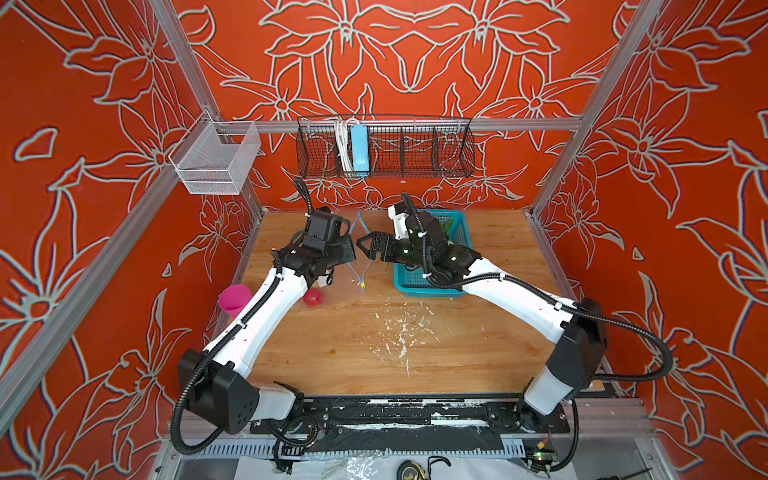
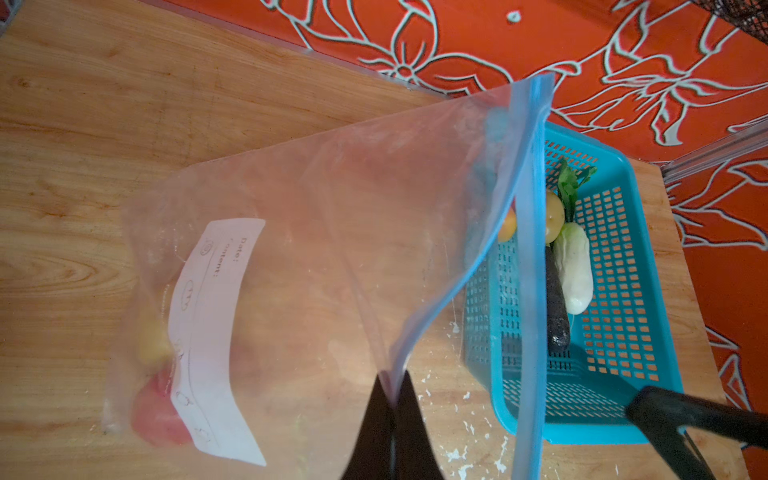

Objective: Place the food in the zip-top bag and seal the zipper
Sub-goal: 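Withdraw the right gripper from the bag back over the basket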

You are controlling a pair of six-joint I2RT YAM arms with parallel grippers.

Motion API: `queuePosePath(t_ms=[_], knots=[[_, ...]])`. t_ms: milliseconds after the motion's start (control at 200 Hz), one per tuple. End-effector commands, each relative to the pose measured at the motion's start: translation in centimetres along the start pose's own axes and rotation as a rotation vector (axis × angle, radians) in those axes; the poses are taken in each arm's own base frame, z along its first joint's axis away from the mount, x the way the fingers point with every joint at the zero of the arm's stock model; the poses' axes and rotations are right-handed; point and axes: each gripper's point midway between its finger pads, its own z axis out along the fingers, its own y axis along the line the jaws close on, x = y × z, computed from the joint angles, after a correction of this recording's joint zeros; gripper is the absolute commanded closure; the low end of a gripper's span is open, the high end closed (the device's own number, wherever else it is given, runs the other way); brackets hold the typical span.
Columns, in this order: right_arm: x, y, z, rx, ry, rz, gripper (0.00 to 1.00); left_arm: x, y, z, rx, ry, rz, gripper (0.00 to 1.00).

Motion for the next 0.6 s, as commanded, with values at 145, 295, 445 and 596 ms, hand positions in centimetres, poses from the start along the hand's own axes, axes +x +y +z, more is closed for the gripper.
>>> queuePosePath(t_ms=[145,295,445,596], knots=[[-0.1,-0.3,-2.4,0.040,-0.024,-0.034,0.02,-0.7,0.4,-1.2,-0.004,-0.042,-0.005,1.00],[-0.4,-2.7,-3.5,0.158,-0.055,-0.024,0.02,-0.9,0.5,-1.5,-0.005,-0.056,-0.005,1.00],[-0.4,-5.1,-4.0,0.263,-0.059,-0.021,0.02,-0.7,0.6,-1.2,-0.009,-0.054,-0.004,1.00],[-0.5,-7.7,-3.9,0.362,-0.068,-0.021,0.02,-0.5,0.5,-0.7,-0.012,-0.037,-0.001,1.00]])
